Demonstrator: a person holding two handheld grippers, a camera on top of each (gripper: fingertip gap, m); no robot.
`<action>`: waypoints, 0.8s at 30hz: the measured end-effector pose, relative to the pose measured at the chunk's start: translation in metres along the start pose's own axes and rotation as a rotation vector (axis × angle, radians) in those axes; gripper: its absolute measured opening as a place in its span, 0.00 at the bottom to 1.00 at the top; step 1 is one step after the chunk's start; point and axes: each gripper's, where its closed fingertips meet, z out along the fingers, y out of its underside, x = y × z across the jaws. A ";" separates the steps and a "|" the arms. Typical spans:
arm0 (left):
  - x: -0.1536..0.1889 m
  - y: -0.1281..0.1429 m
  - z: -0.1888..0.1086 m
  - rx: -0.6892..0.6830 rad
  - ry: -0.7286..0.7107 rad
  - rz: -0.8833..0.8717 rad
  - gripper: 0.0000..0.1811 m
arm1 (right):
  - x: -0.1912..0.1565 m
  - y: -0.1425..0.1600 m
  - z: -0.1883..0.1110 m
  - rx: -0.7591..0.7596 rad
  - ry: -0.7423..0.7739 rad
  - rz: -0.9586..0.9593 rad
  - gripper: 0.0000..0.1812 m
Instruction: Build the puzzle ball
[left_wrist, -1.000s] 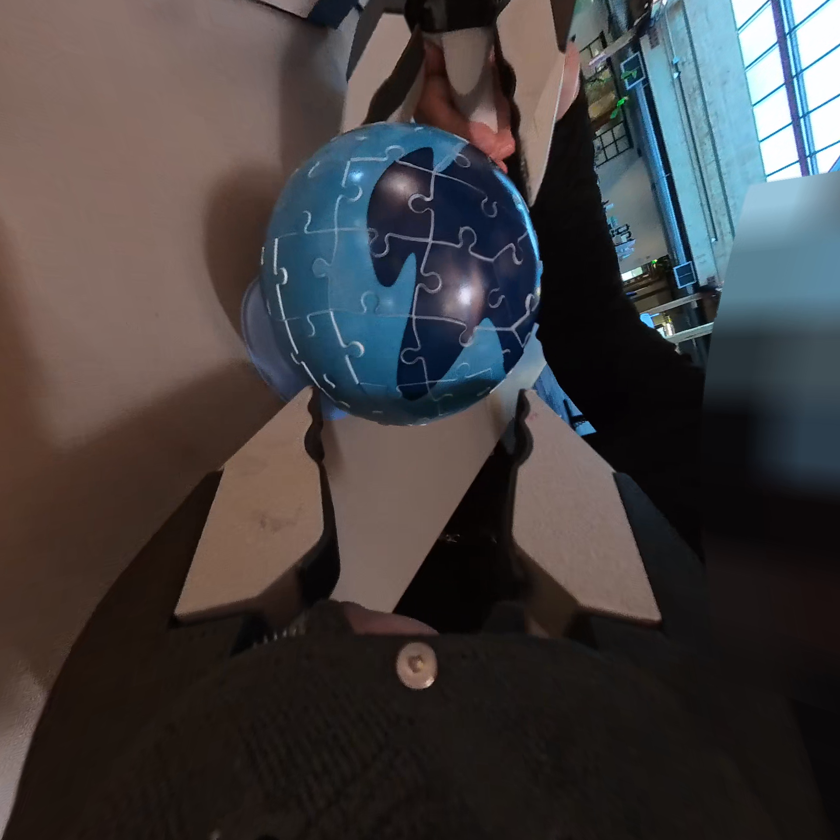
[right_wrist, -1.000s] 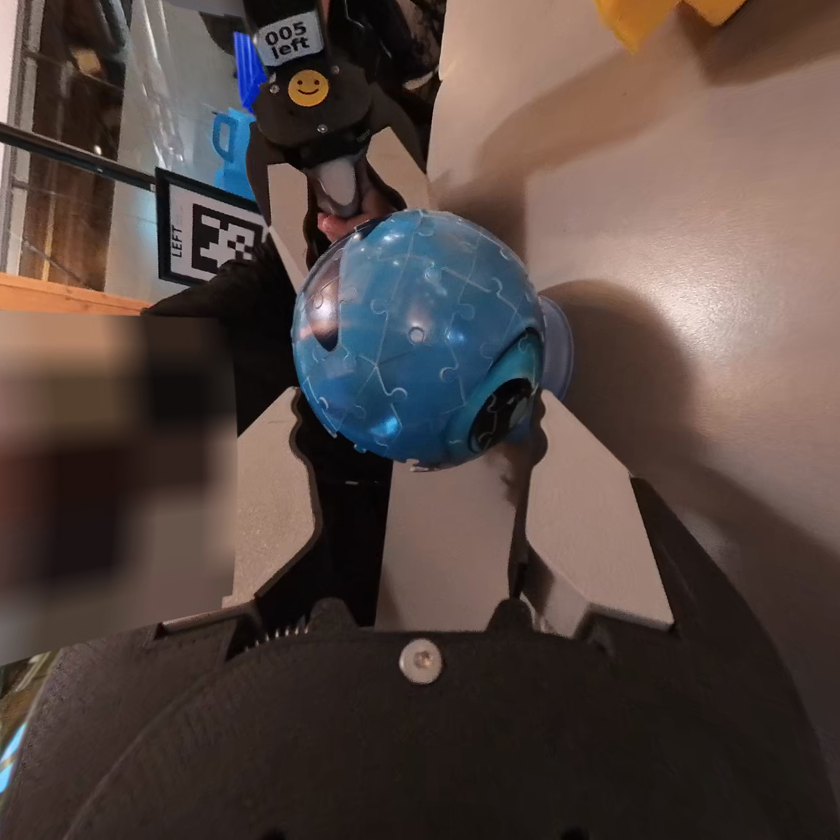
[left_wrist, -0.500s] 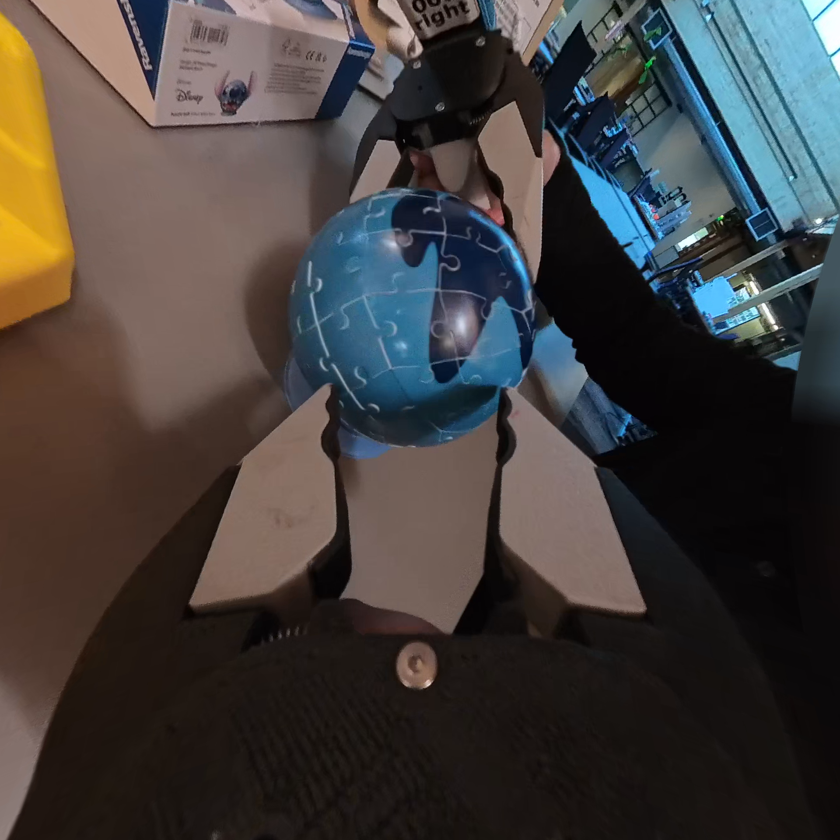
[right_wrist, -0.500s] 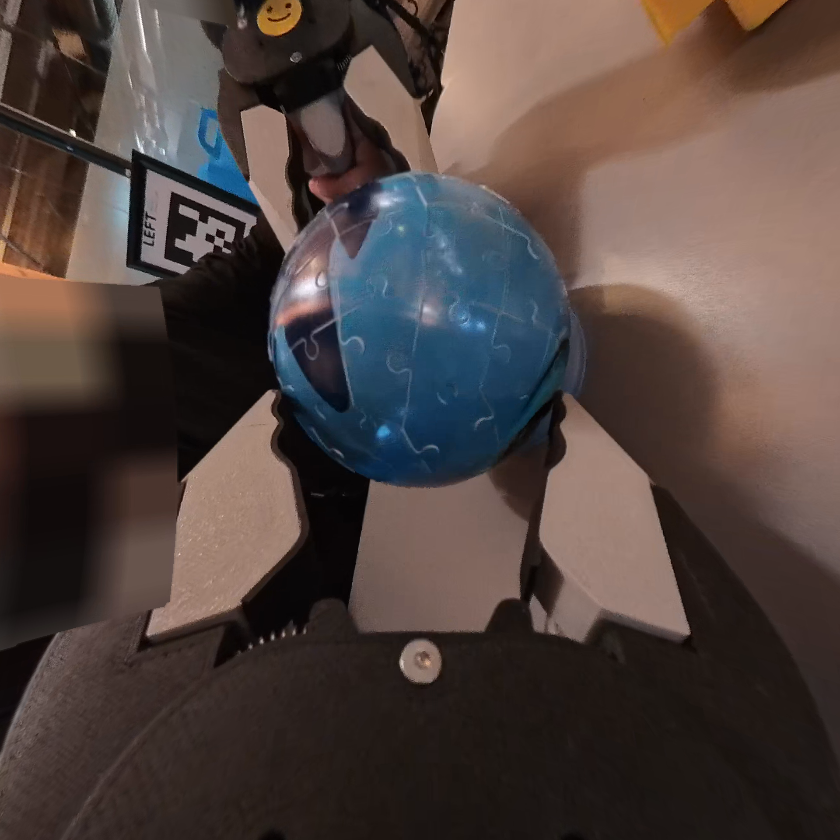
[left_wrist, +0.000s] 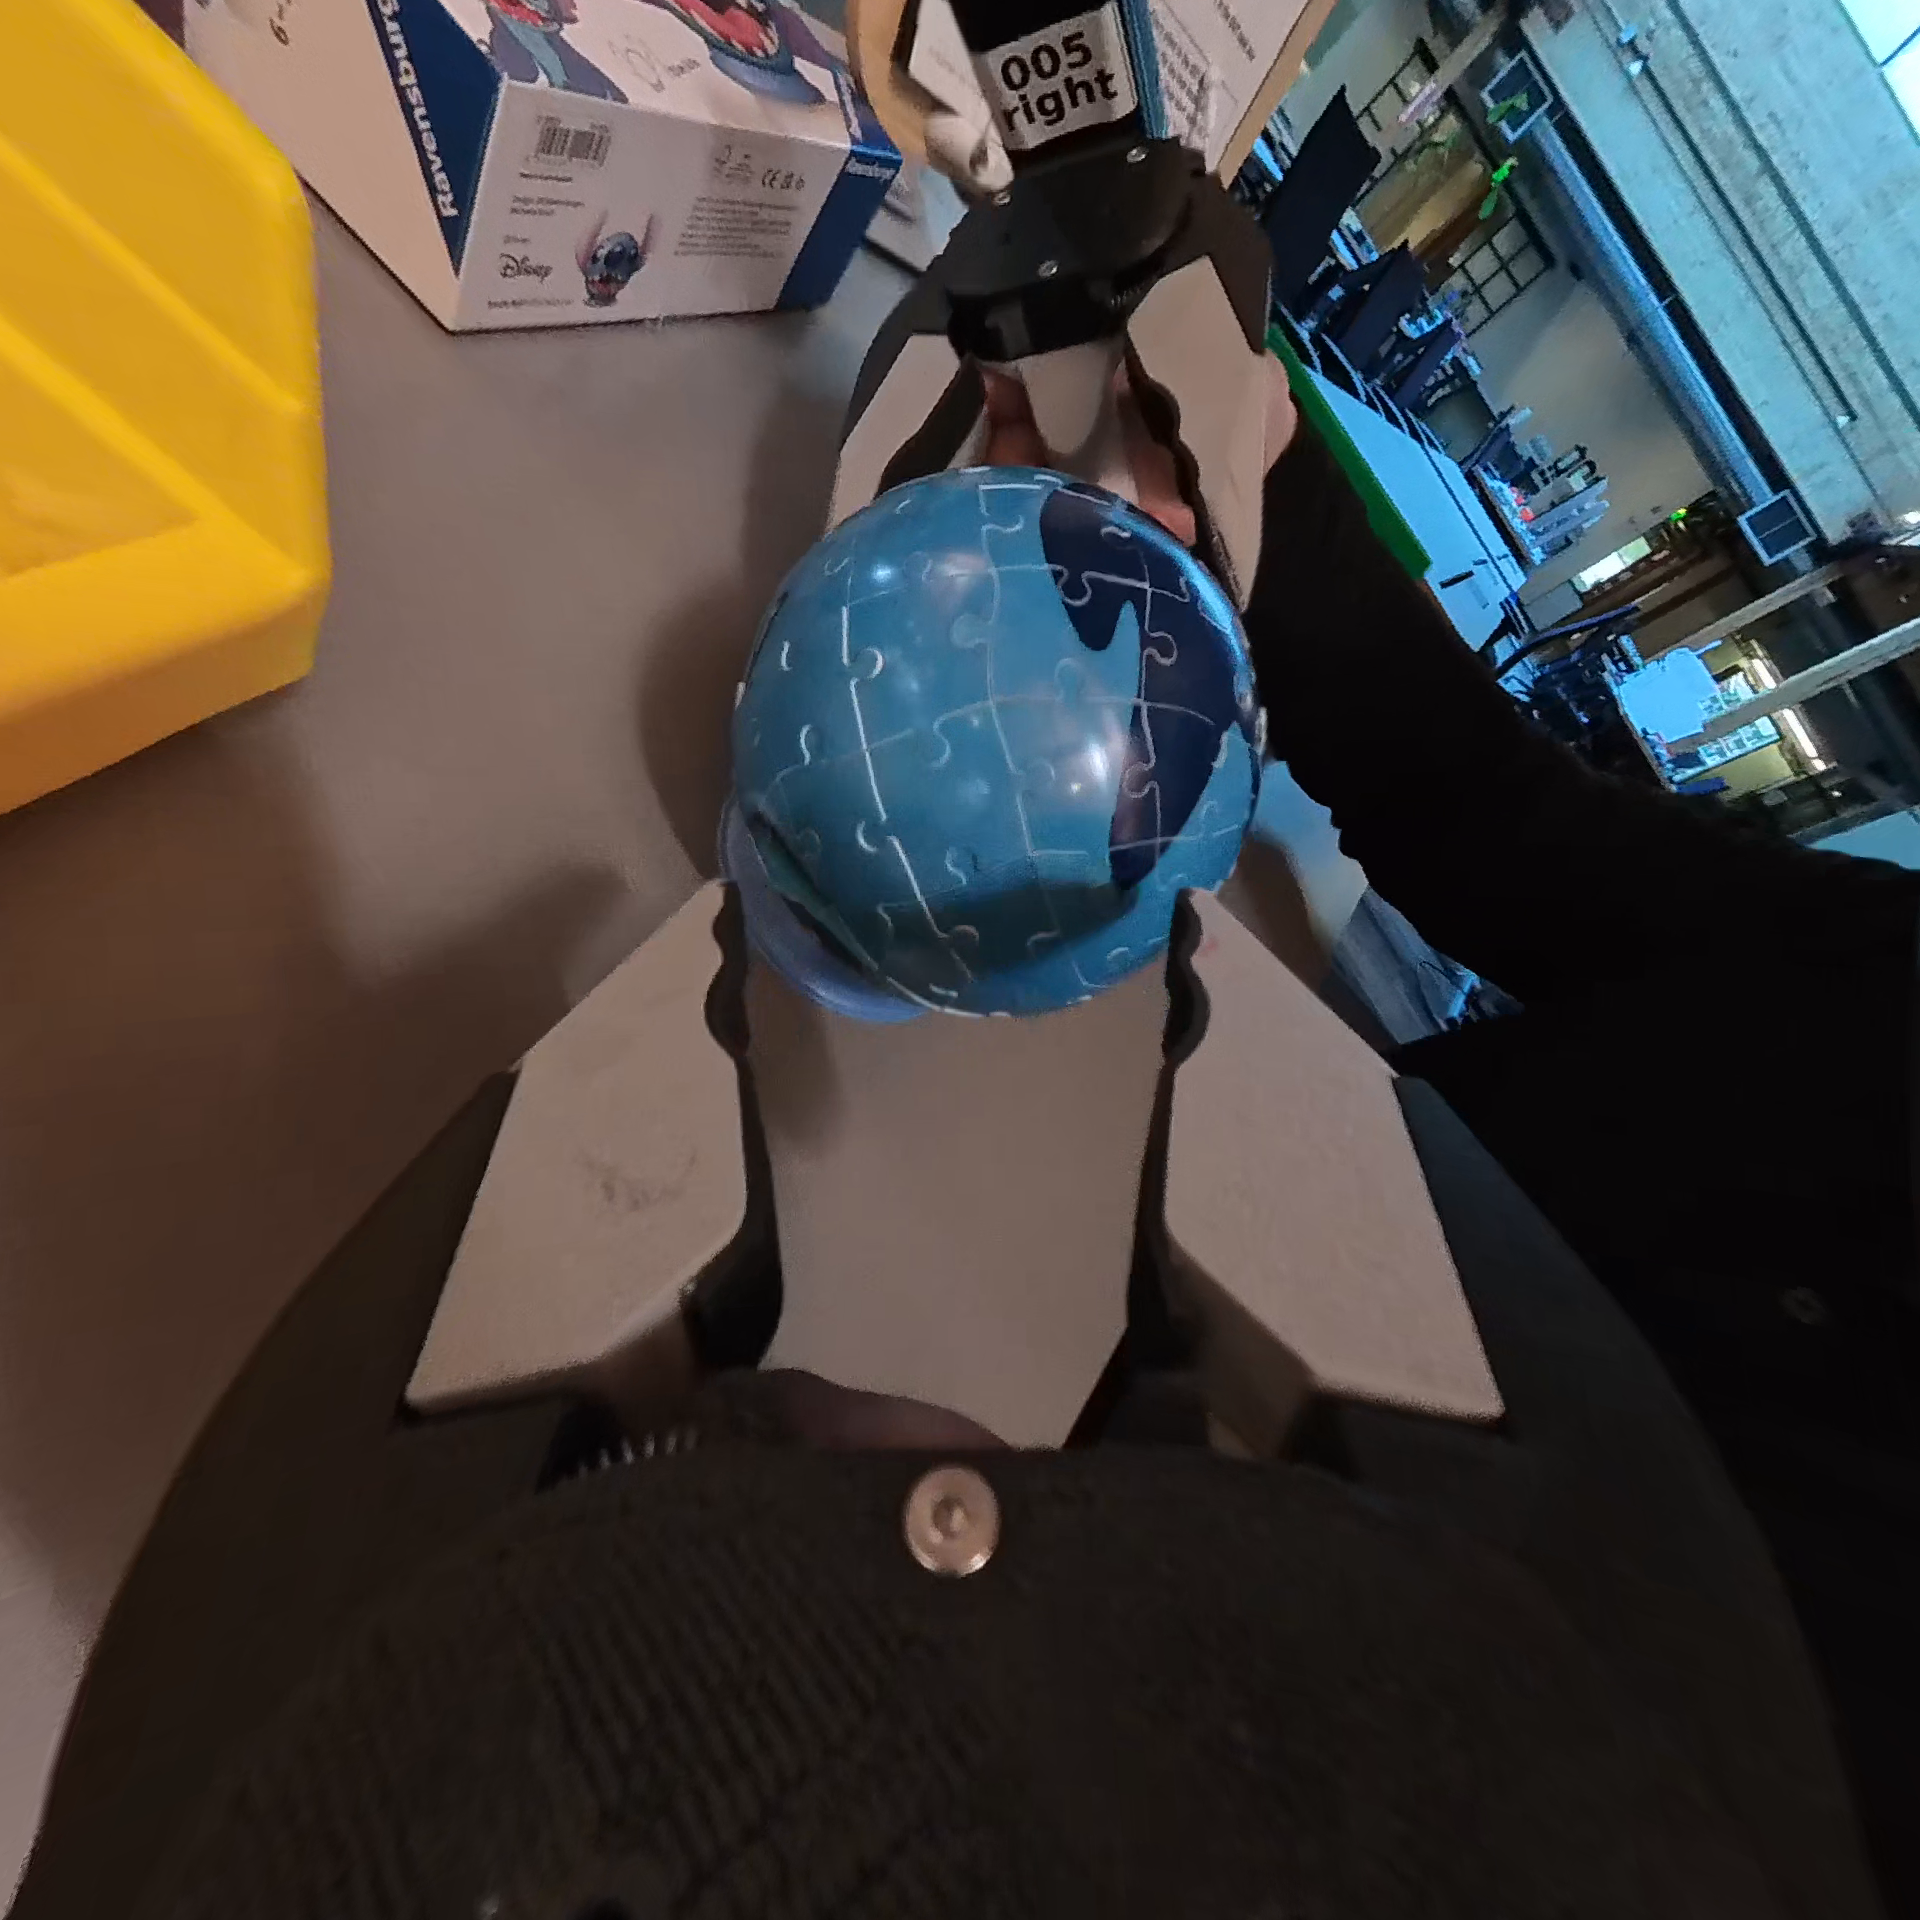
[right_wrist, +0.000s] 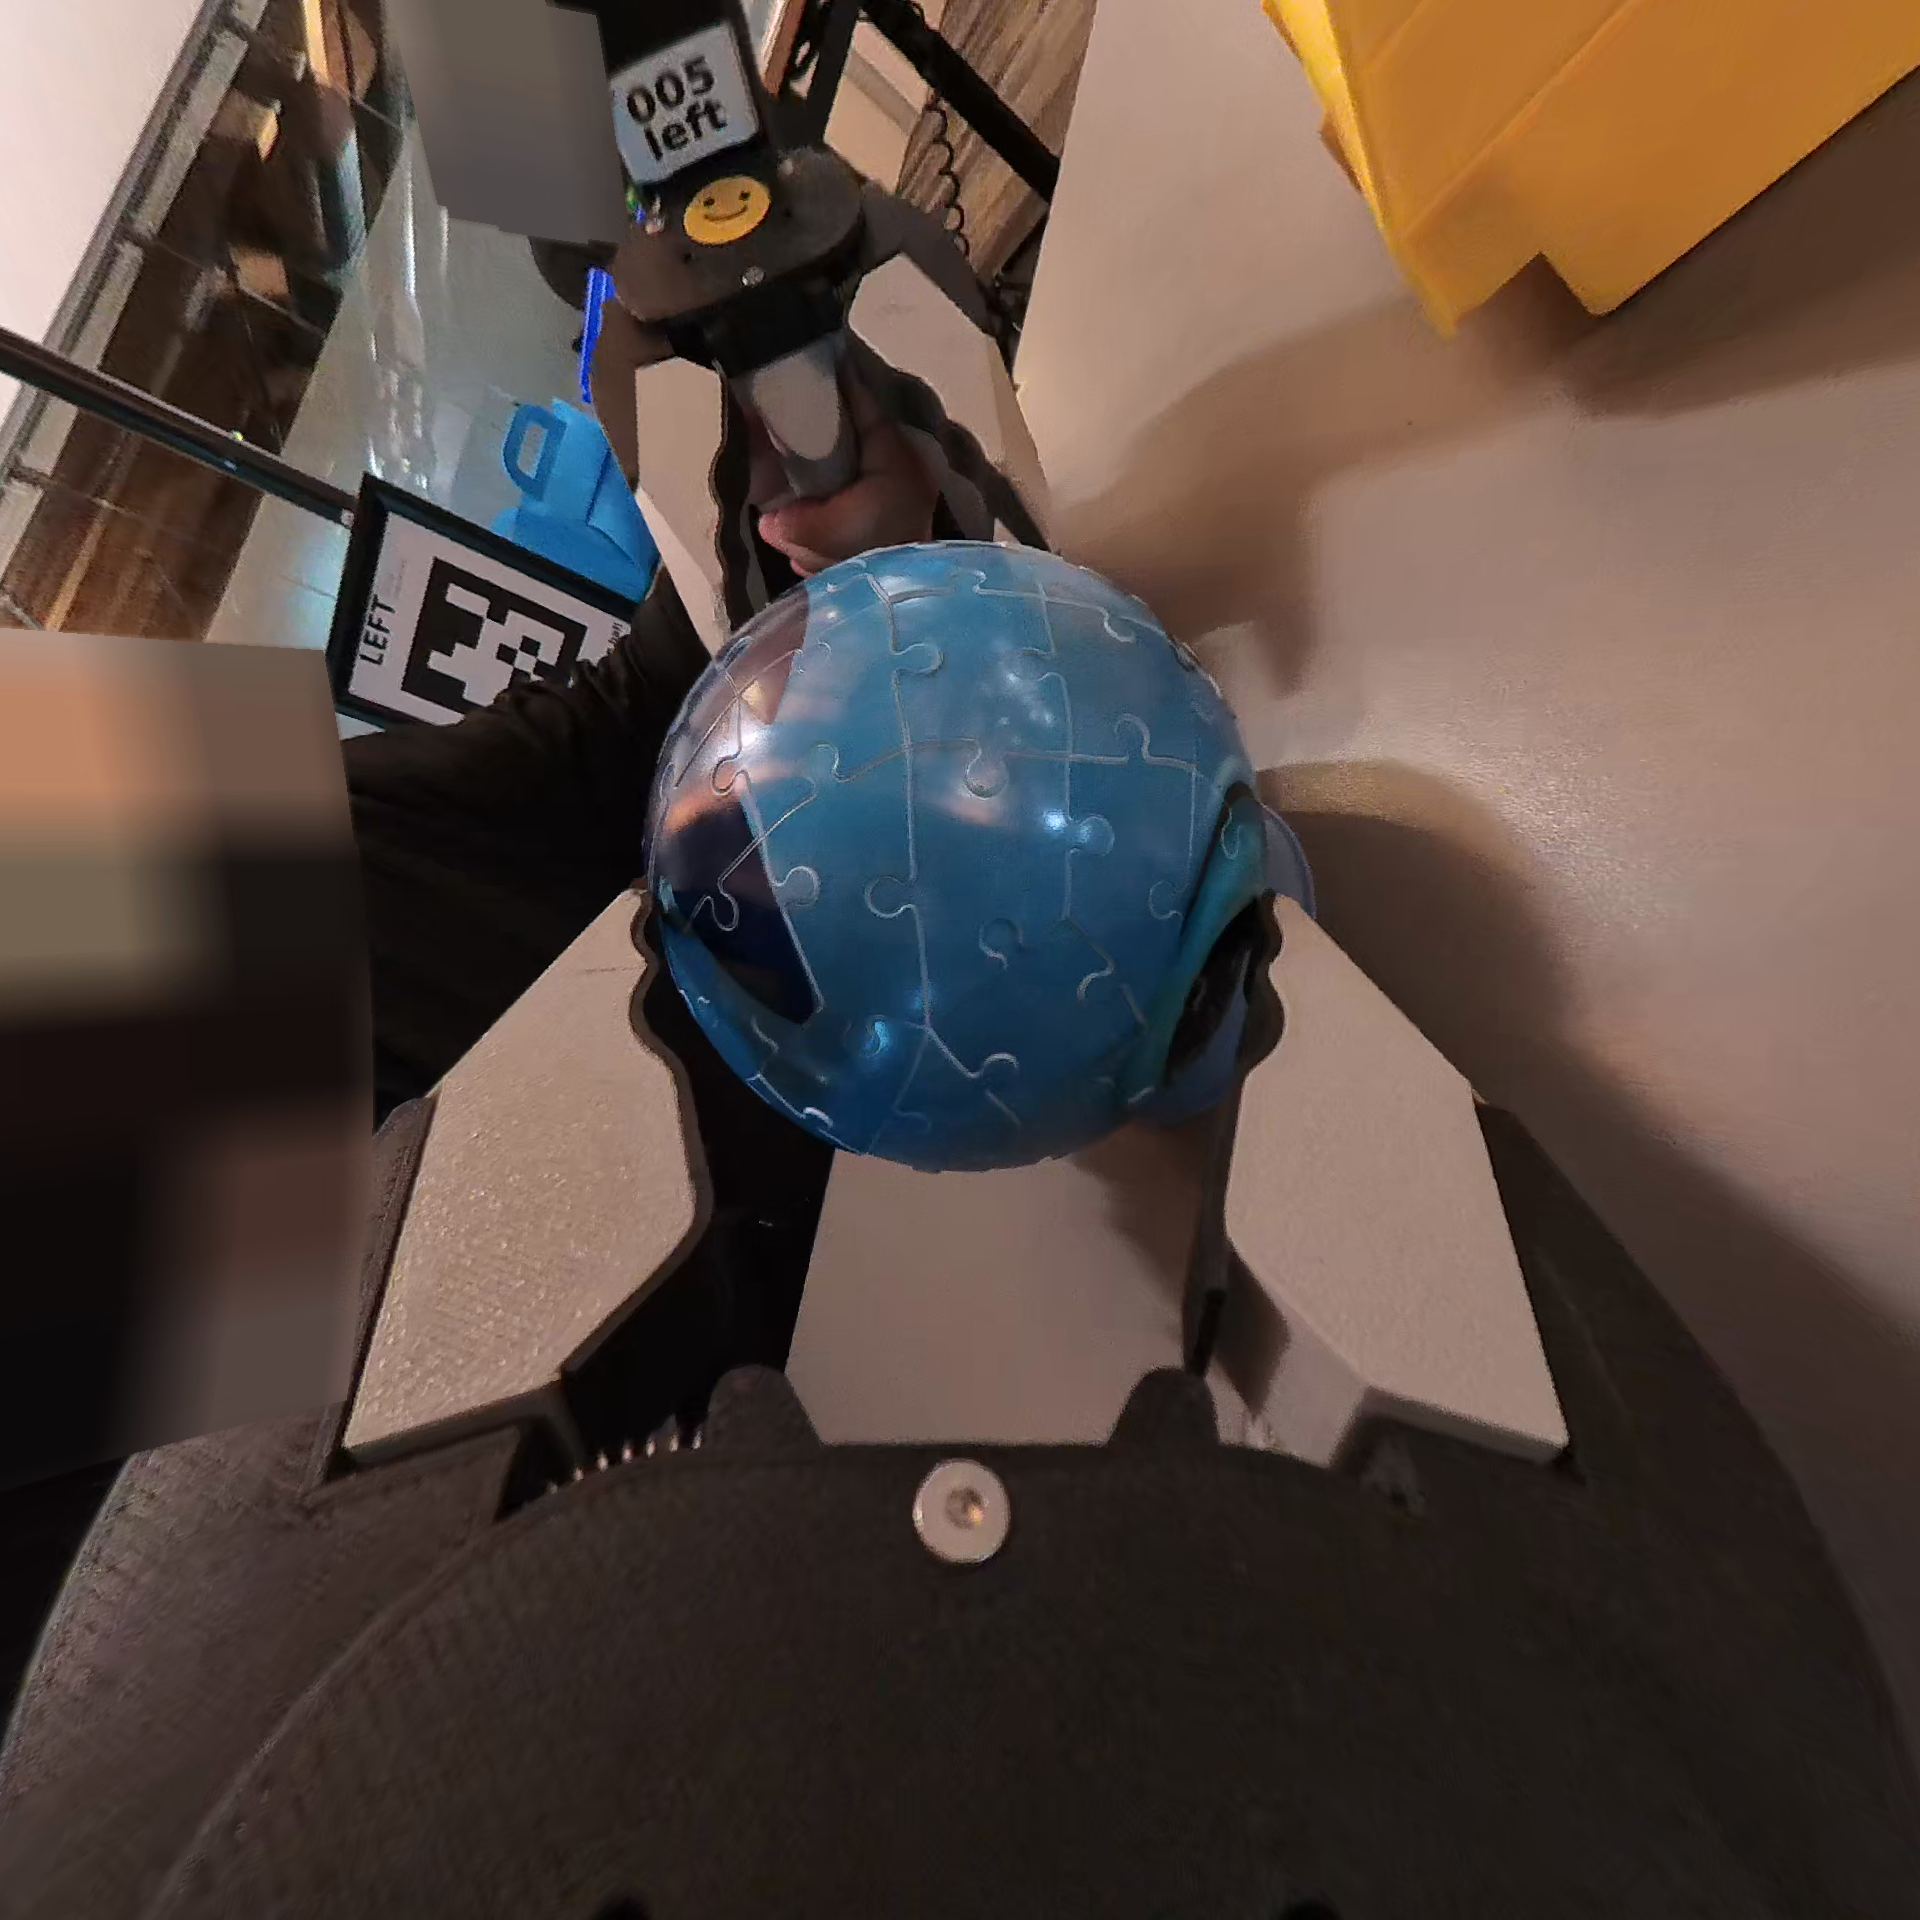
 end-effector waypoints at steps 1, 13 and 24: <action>0.001 0.003 0.000 0.001 -0.021 0.000 0.48 | 0.000 0.000 -0.001 0.004 0.002 -0.004 0.60; 0.016 0.010 0.021 -0.040 -0.054 -0.001 0.51 | 0.000 0.009 0.001 -0.035 -0.021 0.065 0.60; 0.010 -0.009 0.022 0.000 -0.069 0.033 0.50 | 0.000 0.010 0.009 -0.030 0.037 -0.004 0.64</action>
